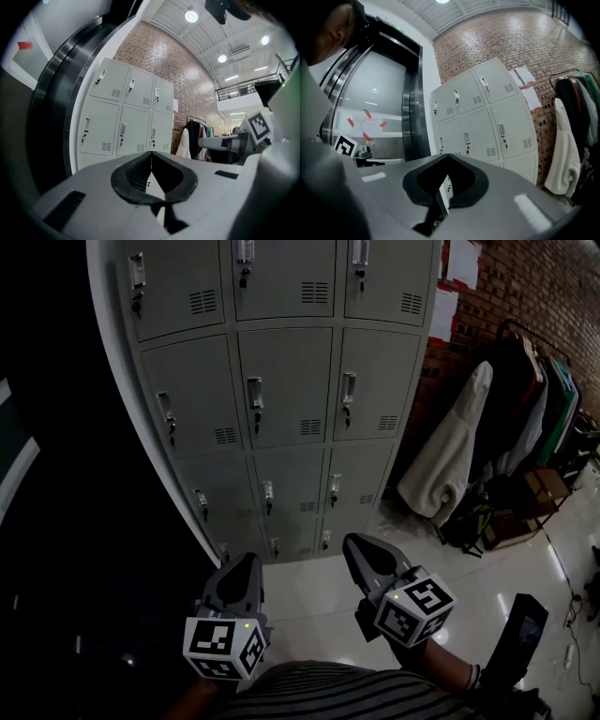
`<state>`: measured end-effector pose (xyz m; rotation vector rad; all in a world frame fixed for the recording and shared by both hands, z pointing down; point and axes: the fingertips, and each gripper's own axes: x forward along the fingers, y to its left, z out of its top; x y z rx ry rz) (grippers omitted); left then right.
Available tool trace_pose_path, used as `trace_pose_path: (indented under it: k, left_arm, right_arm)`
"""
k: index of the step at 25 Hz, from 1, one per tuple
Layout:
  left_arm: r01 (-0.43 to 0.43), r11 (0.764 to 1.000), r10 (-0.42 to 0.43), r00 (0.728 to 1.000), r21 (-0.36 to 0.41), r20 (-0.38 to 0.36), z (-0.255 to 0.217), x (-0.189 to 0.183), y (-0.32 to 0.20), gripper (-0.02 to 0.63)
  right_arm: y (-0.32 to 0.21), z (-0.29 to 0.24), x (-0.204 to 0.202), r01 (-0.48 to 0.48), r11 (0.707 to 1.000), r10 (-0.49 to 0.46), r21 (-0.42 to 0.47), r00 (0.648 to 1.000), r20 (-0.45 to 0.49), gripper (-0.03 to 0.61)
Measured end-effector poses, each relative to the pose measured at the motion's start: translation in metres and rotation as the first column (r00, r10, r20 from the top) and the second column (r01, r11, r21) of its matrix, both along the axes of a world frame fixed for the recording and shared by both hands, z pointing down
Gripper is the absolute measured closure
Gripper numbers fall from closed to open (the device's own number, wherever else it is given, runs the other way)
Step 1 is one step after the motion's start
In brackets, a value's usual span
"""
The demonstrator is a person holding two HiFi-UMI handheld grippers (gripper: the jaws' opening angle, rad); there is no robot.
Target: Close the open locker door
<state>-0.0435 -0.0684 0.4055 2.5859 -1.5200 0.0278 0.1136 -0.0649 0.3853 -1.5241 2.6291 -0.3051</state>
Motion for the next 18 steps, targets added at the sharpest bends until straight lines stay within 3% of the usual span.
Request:
trace_pose_path:
  k: [18]
  left_arm:
    - [0.018, 1.0, -0.018, 0.998, -0.004, -0.056, -0.008, 0.004, -0.001, 0.607]
  right_arm:
    - [-0.007, -0.006, -0.018, 0.088, 0.996, -0.088, -0.003, 0.992, -0.085, 0.578]
